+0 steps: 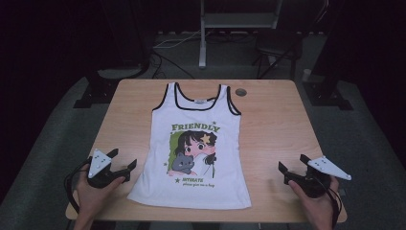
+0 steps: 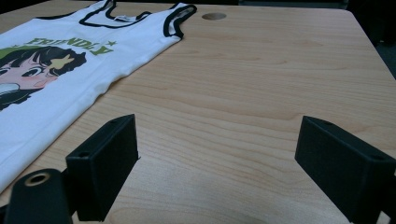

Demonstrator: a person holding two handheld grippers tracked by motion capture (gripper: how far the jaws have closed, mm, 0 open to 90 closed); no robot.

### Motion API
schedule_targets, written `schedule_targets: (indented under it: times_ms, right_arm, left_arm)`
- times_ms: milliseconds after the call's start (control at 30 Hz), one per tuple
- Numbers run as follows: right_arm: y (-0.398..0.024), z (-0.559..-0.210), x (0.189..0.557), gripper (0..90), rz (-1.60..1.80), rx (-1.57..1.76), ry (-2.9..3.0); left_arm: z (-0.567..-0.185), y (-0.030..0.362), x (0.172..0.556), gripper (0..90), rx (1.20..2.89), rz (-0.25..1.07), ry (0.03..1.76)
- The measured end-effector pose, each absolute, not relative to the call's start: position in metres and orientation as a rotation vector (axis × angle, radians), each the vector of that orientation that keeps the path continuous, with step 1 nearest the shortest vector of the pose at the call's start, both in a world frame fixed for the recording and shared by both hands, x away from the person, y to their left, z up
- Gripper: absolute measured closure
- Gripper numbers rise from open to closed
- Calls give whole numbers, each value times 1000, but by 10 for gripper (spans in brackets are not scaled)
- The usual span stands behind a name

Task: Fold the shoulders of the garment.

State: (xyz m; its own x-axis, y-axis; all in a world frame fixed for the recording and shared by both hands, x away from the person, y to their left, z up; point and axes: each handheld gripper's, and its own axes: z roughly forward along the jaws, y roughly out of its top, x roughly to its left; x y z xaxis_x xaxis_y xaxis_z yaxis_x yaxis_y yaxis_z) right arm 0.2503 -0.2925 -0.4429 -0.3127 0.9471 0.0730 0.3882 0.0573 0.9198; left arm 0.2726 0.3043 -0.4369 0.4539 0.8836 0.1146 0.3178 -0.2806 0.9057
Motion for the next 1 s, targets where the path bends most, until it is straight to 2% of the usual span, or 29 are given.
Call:
schedule_targets:
  times_ms: [467, 1000]
  right_arm:
    - [-288, -441, 253, 126, 1256, 1330, 1775]
    - [-253, -407, 276, 126, 1295, 1201, 1846]
  left_arm:
    - [-437, 304, 273, 206, 1815, 803, 1032]
    - [-437, 305, 273, 206, 1806, 805, 1037]
